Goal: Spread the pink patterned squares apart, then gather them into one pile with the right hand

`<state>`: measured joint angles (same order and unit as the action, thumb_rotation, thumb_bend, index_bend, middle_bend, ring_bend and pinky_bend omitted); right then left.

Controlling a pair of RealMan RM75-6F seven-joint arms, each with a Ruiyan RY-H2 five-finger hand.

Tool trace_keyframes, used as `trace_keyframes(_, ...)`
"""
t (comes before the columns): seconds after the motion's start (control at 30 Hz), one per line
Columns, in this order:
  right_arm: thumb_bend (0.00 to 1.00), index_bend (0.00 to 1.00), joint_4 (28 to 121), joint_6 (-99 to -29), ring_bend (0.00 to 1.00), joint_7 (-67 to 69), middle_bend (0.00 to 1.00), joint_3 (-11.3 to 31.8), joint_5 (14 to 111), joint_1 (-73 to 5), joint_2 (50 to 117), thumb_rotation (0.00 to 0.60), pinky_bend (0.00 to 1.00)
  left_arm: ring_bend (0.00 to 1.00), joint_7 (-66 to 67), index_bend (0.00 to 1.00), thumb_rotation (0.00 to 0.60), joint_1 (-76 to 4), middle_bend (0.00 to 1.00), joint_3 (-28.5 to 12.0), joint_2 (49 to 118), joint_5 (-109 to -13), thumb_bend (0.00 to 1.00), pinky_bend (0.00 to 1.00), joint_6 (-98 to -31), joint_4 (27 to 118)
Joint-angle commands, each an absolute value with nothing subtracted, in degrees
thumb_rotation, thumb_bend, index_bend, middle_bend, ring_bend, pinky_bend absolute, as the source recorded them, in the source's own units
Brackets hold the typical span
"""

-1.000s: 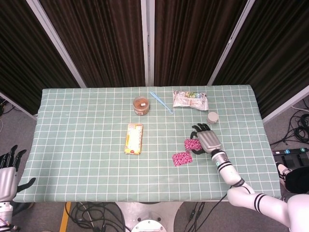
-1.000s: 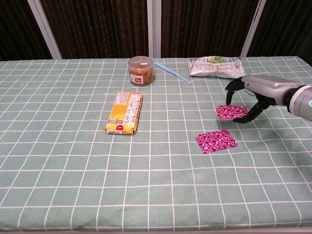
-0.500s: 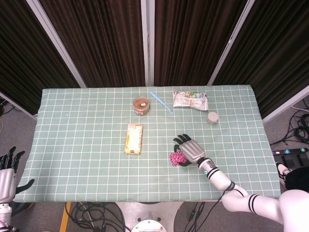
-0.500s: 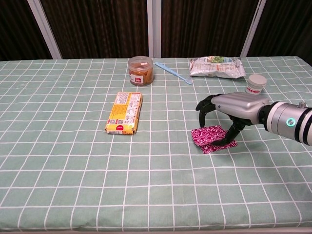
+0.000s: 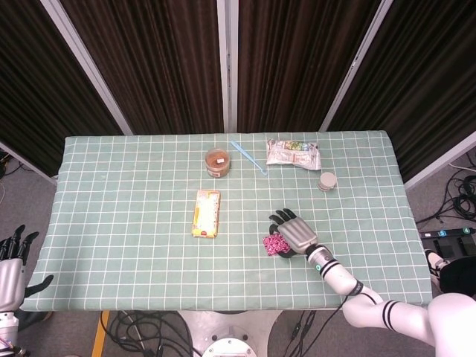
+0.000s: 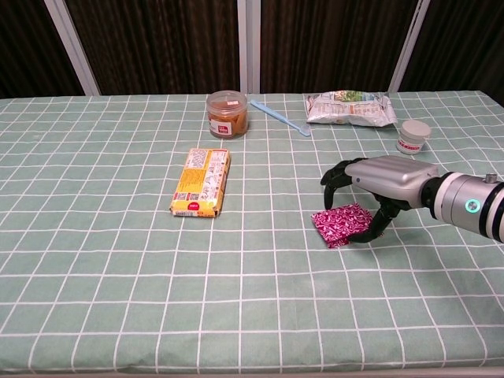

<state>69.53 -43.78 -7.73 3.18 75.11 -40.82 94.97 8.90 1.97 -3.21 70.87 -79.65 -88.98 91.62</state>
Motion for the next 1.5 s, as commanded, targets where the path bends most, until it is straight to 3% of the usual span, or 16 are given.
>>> trace_keyframes(0.03,0.14,0.33,69.6,-43.8,0.00,-7.8,0.11,3.1,75.0,-40.7,95.0,0.526,0.00,0.14,8.9,0.21,0.600,2.0,0.15,-3.2,70.8,-79.7,0.16,0.14,-89.0,91.6)
trace_keyframes(0.63,0.14,0.29,70.5,-42.9,0.00,-9.0,0.09,3.6,71.8,-40.1,93.7,0.486,0.00,0.14,8.4,0.21,0.600,1.7,0.15,-3.3,71.1,-79.9,0.16,0.14,-88.8,91.1)
trace_keyframes(0.83,0.24,0.26,70.9,-39.9,0.00,-10.8,0.07,4.1,69.5,-41.6,93.8,0.362,0.00,0.14,8.5,0.21,0.600,2.1,0.15,-3.2,70.9,-79.6,0.16,0.14,-89.0,91.3)
trace_keyframes(1.03,0.26,0.25,71.3,-39.7,0.00,-11.7,0.07,4.2,68.2,-41.8,93.5,0.314,0.00,0.14,8.6,0.21,0.600,2.0,0.15,-3.2,71.0,-79.7,0.16,0.15,-88.9,91.3)
trace_keyframes(1.5,0.26,0.25,74.0,-41.1,0.00,-12.8,0.07,2.3,67.6,-40.2,91.3,0.316,0.00,0.14,8.5,0.21,0.600,1.7,0.15,-3.4,71.1,-79.7,0.16,0.15,-88.7,91.0)
